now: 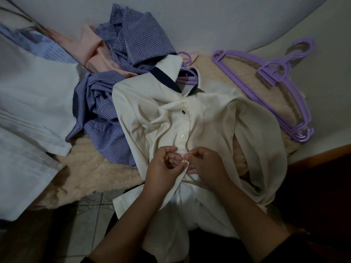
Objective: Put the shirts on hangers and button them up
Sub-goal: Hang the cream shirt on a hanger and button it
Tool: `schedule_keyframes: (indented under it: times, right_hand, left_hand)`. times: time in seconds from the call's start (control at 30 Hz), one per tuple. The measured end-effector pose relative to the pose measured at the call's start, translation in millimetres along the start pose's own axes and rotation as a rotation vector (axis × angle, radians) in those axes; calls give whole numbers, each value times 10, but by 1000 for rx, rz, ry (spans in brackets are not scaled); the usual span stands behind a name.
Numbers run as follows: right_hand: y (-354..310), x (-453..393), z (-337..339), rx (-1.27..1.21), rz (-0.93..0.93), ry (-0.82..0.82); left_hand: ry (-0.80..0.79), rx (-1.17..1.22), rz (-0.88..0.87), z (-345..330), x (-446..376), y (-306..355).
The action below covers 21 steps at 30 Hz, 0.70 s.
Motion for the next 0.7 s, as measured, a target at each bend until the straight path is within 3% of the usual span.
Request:
schedule_keyframes:
  times: [0.33, 0.57, 0.7]
  right_hand:
    - [-45, -20, -19, -20, 133, -53]
    - [-175, -58, -89, -183, 110, -267]
    - [-467, -213, 45, -188, 172, -232]
  left_hand:
    - [-63, 125, 177, -23, -58, -110]
    - [-170, 315, 456, -89, -165, -150]
    - [-238, 340, 323, -138, -361, 271]
Point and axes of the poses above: each hand's wrist, its own x-axis away from the middle knuckle, its own z-axis out of the back of the hand, y = z × x, the point moved 9 cm from there along -x, towards the middle knuckle, and after that the axes turned 13 degrees about y, right-handed, at the moved point
